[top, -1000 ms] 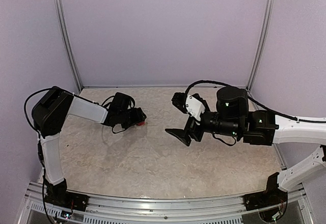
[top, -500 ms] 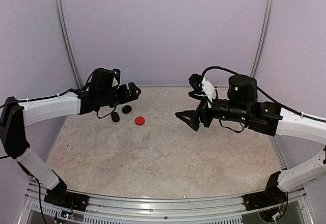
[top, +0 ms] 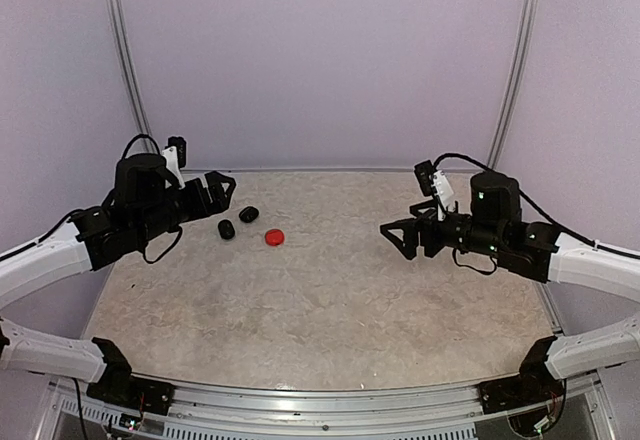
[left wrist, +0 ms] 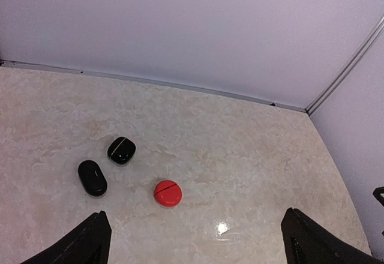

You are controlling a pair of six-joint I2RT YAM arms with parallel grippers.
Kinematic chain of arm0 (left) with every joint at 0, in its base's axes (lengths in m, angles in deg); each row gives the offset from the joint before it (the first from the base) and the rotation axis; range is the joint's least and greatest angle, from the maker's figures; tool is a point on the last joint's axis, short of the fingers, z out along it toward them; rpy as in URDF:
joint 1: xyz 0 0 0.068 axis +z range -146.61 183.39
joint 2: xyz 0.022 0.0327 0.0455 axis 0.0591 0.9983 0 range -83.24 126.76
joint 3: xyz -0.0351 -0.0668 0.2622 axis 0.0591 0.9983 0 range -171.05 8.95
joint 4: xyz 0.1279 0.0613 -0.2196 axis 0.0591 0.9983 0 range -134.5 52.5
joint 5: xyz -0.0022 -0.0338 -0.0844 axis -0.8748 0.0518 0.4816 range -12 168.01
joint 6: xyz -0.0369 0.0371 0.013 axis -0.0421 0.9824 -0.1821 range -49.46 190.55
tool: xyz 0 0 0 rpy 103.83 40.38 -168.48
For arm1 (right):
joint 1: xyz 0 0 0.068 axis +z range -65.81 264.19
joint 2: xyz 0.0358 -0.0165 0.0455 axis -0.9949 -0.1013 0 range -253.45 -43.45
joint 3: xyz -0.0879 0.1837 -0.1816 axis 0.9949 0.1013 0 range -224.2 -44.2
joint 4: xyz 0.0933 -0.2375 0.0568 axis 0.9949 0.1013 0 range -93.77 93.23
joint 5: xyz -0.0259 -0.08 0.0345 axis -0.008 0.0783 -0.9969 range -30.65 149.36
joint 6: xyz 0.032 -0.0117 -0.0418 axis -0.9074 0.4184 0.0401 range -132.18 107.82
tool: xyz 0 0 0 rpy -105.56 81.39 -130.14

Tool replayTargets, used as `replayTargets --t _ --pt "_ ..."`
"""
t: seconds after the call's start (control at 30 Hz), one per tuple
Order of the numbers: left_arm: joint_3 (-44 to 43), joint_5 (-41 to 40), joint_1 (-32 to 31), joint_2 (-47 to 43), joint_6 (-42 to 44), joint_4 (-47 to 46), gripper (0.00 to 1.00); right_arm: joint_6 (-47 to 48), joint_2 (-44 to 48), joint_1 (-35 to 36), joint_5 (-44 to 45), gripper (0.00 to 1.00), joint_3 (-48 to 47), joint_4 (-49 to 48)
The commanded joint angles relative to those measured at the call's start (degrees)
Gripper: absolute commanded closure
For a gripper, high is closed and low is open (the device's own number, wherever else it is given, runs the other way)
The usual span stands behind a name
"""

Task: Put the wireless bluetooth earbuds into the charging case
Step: Reset both arms

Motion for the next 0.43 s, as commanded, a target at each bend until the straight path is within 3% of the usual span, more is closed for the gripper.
replayTargets --t 0.0,0.17,0.4 --pt "7.62 -8.47 -6.5 -2.55 -0.58 0.71 0.01 -6.51 3.38 -0.58 3.4 0.0 5.78 -4.75" --pt "12.22 -13.19 -12.74 -1.43 -3.57 -2.13 0.01 -9.96 4.99 -0.67 4.85 0.01 12.3 -8.12" --pt "12.89 -12.04 -13.5 1.6 -3.82 -6.05 0.01 -10.18 5.44 -0.66 5.91 0.0 14.39 -9.77"
